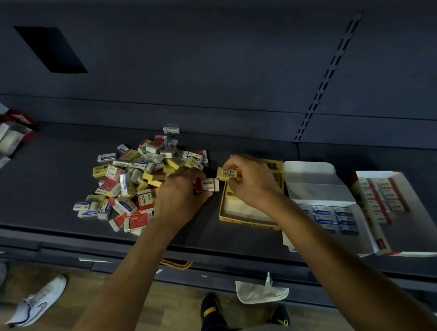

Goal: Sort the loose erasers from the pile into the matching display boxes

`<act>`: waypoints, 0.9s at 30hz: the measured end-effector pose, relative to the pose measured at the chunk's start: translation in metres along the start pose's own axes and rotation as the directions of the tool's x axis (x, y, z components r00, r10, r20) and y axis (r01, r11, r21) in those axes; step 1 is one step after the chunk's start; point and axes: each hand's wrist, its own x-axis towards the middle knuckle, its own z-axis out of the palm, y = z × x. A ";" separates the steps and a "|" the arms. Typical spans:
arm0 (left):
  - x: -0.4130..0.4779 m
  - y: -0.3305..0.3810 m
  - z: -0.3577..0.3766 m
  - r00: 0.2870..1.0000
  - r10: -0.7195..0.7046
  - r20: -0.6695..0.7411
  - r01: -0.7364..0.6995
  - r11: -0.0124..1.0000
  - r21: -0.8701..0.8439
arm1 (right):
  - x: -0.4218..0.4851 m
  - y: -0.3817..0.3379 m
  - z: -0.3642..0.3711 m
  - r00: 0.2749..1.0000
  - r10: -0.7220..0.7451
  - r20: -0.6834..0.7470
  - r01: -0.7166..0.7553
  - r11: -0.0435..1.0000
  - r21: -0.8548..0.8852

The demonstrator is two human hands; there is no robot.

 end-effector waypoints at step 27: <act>-0.006 0.069 0.027 0.990 0.136 0.021 -0.127 0.961 -0.244 | -0.067 0.063 -0.035 0.961 0.271 0.057 -0.250 0.763 0.596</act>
